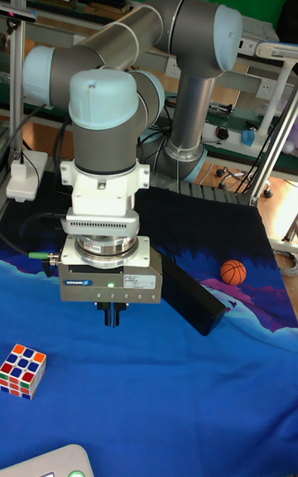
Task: Turn the knob to decrease the volume of the speaker
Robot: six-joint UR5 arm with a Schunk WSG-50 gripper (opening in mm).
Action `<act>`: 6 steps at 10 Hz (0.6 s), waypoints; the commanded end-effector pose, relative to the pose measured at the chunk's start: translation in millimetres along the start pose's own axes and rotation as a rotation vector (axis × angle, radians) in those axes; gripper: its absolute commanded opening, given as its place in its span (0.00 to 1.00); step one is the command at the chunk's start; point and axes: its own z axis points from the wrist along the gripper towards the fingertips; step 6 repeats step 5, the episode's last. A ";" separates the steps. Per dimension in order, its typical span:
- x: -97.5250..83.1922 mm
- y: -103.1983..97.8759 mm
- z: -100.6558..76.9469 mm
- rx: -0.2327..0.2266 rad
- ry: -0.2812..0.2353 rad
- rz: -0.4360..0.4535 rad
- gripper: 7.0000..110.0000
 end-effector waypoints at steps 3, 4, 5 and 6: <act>0.7 3.6 0.9 -0.021 0.008 -0.004 0.00; 2.0 4.3 2.3 -0.019 0.014 -0.008 0.00; 2.6 2.8 3.6 -0.013 0.017 -0.015 0.00; 2.6 2.8 3.6 -0.013 0.017 -0.015 0.00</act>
